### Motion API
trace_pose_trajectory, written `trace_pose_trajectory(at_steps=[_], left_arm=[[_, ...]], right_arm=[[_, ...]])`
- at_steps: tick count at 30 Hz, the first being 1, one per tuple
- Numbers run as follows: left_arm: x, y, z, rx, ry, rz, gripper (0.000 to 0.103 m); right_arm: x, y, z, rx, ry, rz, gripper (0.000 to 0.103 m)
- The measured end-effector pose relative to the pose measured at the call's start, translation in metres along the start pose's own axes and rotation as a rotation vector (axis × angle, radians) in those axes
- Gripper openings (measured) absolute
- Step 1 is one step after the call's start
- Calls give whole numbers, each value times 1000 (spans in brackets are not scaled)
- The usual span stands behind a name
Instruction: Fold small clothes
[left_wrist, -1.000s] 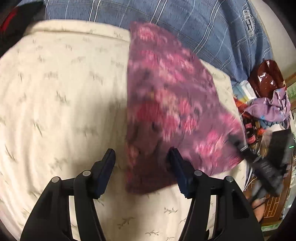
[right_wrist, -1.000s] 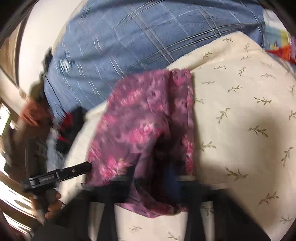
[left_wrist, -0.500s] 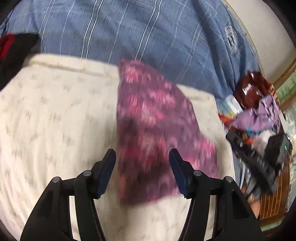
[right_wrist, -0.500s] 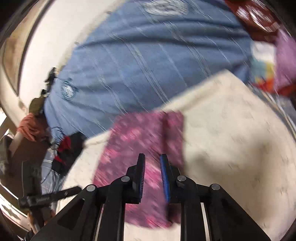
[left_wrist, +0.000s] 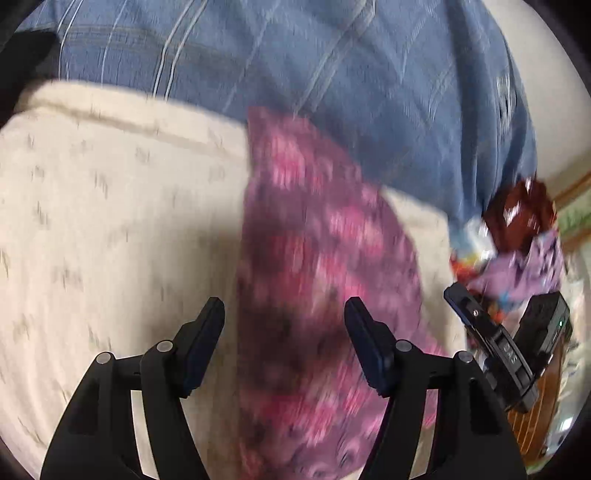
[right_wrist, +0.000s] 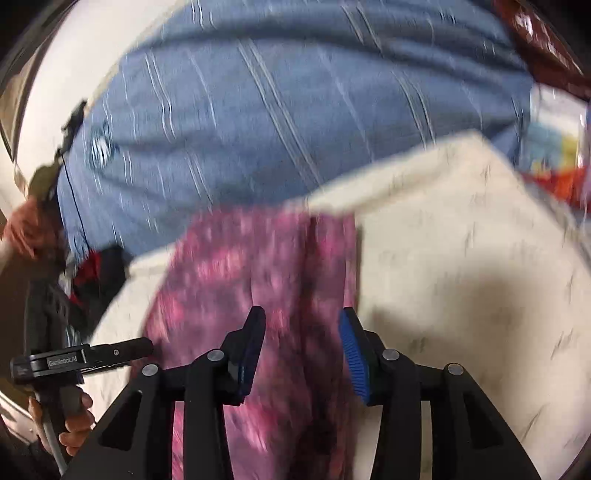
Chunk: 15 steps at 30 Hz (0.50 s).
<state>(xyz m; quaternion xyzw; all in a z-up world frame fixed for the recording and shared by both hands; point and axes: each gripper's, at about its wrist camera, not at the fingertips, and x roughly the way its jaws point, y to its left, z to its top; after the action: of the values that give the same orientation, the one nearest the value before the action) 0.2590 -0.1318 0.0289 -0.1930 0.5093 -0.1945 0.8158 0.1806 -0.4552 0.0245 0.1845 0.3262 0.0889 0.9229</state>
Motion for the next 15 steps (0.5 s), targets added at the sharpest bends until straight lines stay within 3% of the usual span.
trace_pose_trajectory(at_steps=[3, 5, 7, 10, 12, 14, 15], left_arm=[[14, -7, 20, 8, -10, 38, 67], [35, -9, 25, 13, 26, 81, 67], [57, -6, 23, 21, 78, 126, 67], [53, -4, 24, 66, 94, 90, 67], [44, 7, 27, 47, 126, 13, 67], [32, 24, 26, 9, 153, -75, 67], [28, 29, 24, -6, 162, -111, 67]], right_arm=[[19, 14, 20, -52, 8, 21, 39], [48, 23, 24, -99, 75, 5, 27], [83, 23, 18, -147, 202, -87, 20], [84, 15, 20, -147, 201, -88, 17], [64, -5, 25, -69, 168, -73, 29], [44, -38, 22, 56, 165, -7, 42], [37, -56, 16, 122, 177, 38, 43]])
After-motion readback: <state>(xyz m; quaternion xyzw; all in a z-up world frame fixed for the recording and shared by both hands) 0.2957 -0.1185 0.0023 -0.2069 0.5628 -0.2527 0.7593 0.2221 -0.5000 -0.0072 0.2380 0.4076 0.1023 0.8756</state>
